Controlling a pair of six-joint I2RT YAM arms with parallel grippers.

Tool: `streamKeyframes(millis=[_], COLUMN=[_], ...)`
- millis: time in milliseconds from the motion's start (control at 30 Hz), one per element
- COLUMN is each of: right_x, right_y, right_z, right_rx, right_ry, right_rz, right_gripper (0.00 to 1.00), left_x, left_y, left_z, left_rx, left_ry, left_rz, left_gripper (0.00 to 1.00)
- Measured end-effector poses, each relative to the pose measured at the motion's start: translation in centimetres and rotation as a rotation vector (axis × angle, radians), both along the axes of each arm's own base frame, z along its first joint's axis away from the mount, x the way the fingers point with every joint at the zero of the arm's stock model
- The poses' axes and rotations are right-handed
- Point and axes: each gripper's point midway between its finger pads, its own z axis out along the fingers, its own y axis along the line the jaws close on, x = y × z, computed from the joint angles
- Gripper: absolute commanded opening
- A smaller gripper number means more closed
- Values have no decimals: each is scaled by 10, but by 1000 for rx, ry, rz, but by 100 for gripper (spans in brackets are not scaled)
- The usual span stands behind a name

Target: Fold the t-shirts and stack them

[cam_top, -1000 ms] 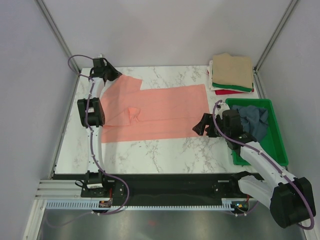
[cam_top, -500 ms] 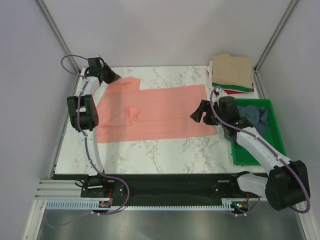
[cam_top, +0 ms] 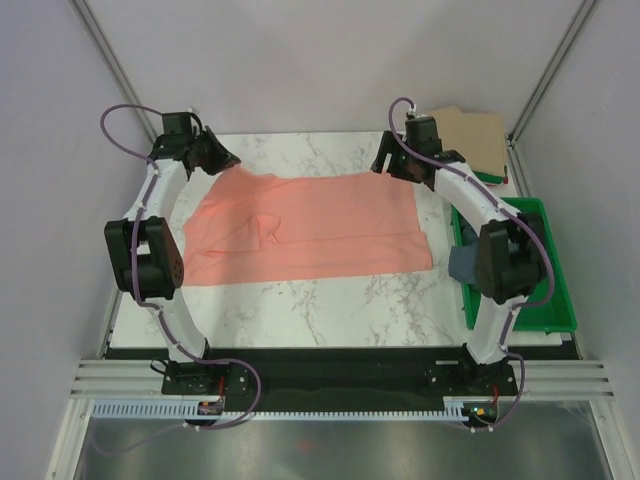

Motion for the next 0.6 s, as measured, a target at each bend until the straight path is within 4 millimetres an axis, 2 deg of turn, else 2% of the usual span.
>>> streamKeyframes(millis=[167,300,467,600], right_x=[58,99,128,136], right_y=[-21,-39,-60,-69], right_z=[-18,-37,-82,-120], right_rx=[-113,-176,-242,-289], right_ry=[12,4,44,86], right_rz=[-84,-133,-175,-190], right_gripper=[83,80,77,73], left_x=[-27,-38,-40,-43], left_y=[-19,-26,-29,-30], left_z=[-34,-45,-45,-49], left_rx=[15,7,-1,-5], left_ry=[128,178,182,195], left_rz=[-53,-71,-83,-86], left_gripper=[2,2,2,2])
